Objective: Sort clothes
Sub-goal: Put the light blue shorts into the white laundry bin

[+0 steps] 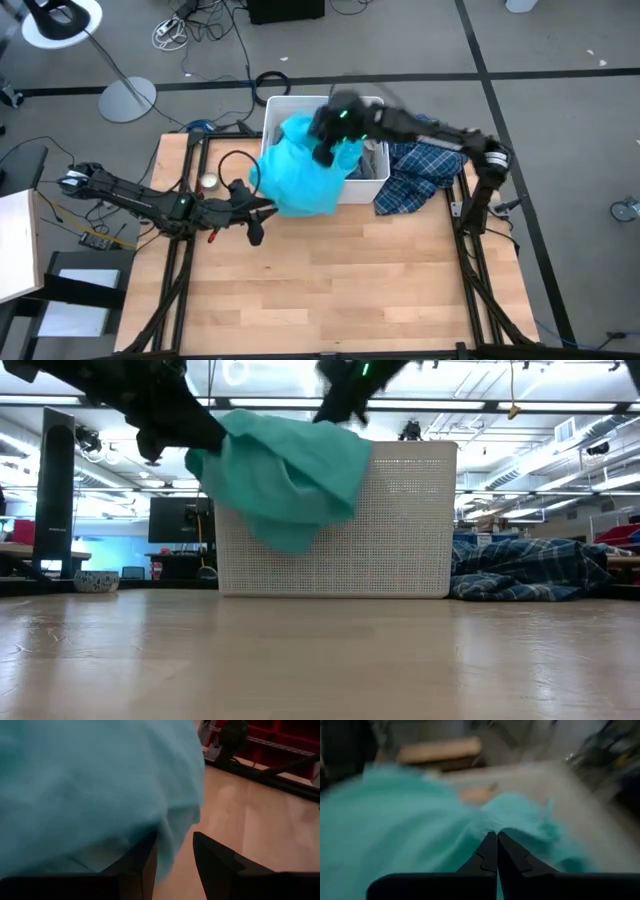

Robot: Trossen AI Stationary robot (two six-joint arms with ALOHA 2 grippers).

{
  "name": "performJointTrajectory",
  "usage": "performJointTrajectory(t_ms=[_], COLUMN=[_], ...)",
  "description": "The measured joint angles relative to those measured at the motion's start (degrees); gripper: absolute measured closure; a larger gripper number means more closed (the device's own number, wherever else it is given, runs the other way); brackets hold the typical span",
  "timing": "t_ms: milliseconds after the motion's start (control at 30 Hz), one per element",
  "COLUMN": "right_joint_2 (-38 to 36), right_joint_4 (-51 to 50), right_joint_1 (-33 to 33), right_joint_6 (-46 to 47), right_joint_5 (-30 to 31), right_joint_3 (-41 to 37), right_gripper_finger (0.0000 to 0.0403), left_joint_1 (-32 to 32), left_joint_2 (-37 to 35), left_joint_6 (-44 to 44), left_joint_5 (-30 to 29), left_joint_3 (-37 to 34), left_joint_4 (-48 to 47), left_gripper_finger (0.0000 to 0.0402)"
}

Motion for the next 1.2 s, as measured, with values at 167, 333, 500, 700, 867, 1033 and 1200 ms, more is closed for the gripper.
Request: performJointTrajectory(t_ms=[167,333,500,700,867,1033,1200], right_joint_2=[7.72,15.62,20.26,19.25,11.14,0.93,-6.42], right_joint_4=[3.41,2.64,0.91,-4.20,-5.94,-4.52,-3.56], right_joint_1=[-1.14,-3.70,-5.80,-5.95,-6.11,-6.25,-6.12], right_joint_6=[5.46,15.74,18.58,17.52,14.57,11.71,11.81], right_joint_5=[-1.49,-3.64,-3.72,-0.40,4.07,7.04,7.07], right_joint_3=[-6.84,-7.07,-6.74,-6.96,-7.44,-7.22,-7.16], right_gripper_finger=[0.0402,0.0398,0.0401,0.0401,0.0400,0.0388,0.0371], left_joint_1=[-1.05,-2.09,-2.14,-2.14,-2.14,-2.14,-2.14], left_joint_2=[0.00,0.00,0.00,0.00,0.00,0.00,0.00], left_joint_6=[-0.09,-0.09,-0.08,-0.03,-0.07,-0.09,-0.11], left_joint_5=[0.82,0.99,0.98,0.99,0.97,0.97,0.97], left_joint_3=[0.00,0.00,0.00,0.00,0.00,0.00,0.00], left_joint_4=[0.17,0.10,0.06,-0.50,-1.30,-1.34,-1.35], left_gripper_finger=[0.0270,0.0270,0.0270,0.0270,0.0270,0.0270,0.0270])
